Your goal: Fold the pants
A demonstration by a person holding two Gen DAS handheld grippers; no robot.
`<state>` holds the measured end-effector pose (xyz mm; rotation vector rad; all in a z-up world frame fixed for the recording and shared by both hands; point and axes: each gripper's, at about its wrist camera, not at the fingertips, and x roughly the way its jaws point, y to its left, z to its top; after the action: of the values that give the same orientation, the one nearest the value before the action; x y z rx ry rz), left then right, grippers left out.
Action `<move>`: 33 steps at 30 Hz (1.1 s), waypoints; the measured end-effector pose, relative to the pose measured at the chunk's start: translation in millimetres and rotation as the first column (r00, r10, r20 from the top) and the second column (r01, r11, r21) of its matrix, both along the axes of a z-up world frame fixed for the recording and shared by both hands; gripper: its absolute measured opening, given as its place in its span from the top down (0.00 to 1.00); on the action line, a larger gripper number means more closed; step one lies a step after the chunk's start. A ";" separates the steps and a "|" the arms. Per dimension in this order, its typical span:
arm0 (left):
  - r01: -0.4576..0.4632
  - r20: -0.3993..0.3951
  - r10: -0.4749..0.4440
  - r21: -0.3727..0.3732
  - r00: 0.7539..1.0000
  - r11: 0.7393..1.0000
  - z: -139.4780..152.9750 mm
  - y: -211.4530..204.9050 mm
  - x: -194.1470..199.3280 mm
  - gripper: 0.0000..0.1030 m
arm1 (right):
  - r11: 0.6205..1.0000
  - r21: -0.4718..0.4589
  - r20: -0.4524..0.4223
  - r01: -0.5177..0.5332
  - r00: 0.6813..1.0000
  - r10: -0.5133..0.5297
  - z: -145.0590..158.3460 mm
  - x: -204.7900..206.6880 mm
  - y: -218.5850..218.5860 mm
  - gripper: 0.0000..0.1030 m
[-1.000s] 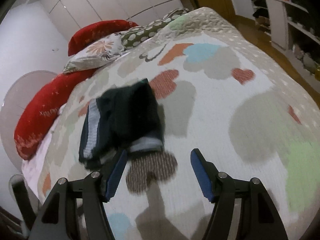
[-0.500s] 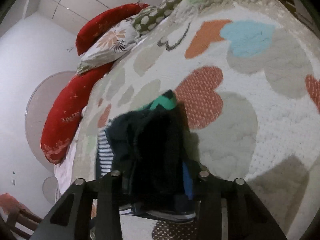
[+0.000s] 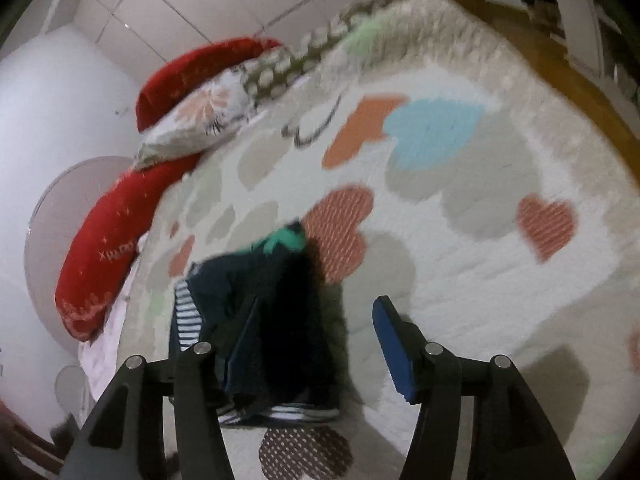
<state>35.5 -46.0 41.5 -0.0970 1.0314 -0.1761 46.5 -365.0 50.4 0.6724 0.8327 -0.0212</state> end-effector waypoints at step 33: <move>0.098 -0.139 -0.118 -0.144 0.983 0.985 2.1 -46.8 145.1 0.73 | 0.945 0.293 0.028 -0.148 0.989 0.147 -21.5 53.7 44.5 0.69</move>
<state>180.5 -92.7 43.5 -0.1803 1.1726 -0.3428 100.2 -320.5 28.9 0.8877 0.8874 0.2451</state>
